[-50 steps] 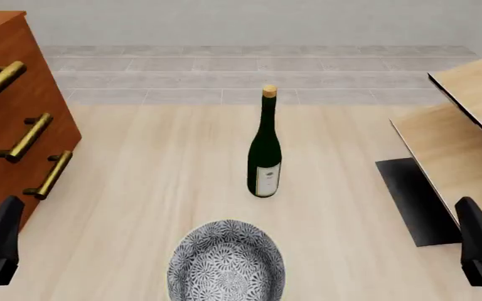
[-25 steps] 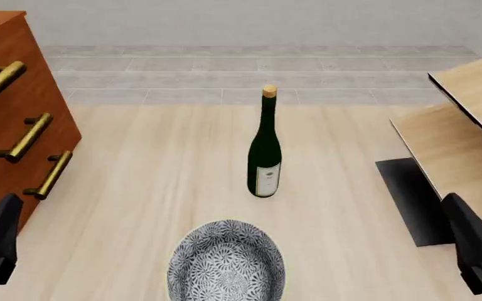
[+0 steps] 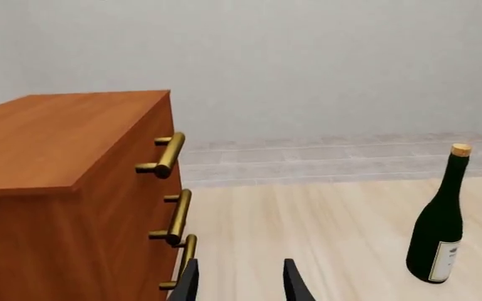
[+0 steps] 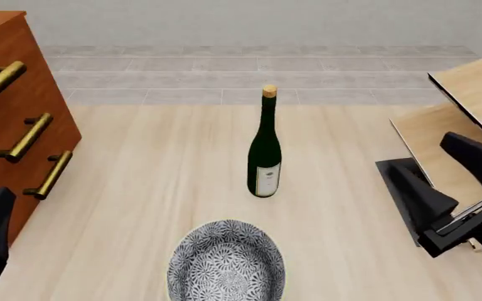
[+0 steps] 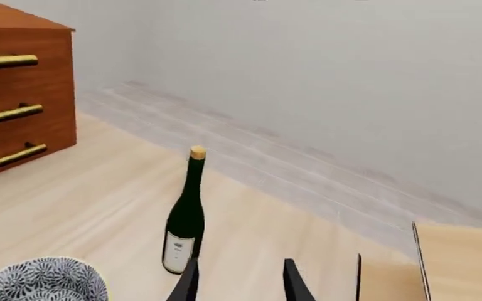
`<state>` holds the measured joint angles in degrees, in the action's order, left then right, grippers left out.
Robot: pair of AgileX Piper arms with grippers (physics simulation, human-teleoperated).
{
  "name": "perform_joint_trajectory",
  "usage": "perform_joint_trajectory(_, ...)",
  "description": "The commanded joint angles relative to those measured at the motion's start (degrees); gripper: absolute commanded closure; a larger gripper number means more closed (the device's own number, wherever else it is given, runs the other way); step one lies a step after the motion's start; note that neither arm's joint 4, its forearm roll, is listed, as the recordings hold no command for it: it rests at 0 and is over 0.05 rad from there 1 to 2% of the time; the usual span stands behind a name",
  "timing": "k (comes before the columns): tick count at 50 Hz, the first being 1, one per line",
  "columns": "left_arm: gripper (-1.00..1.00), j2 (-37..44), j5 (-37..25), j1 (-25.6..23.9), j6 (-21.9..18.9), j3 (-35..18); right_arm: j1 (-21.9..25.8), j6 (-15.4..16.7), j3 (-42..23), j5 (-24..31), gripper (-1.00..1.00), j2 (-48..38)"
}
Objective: Put the wine bottle on the wine rack.
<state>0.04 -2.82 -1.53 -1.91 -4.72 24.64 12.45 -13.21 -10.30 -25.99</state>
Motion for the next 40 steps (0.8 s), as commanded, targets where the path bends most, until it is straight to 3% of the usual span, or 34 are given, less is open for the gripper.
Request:
perform_joint_trajectory(1, -1.00, 0.0, -0.3, -0.3, -0.4, -0.7, 4.4, 1.3, -4.8, -6.4, -1.00, -12.5)
perform_joint_trajectory(14, -1.00, 0.0, -1.3, -0.8, -0.6, -2.3, 6.2, 2.4, -10.8, -9.6, -1.00, -21.5)
perform_joint_trajectory(24, -1.00, 0.0, -1.5, -1.0, -0.6, -2.6, 7.6, 0.4, -16.1, -12.5, -1.00, -30.7)
perform_joint_trajectory(40, -1.00, 0.0, -1.7, -0.7, -0.7, -3.2, 7.7, 1.0, -21.3, -16.6, -1.00, -41.4)
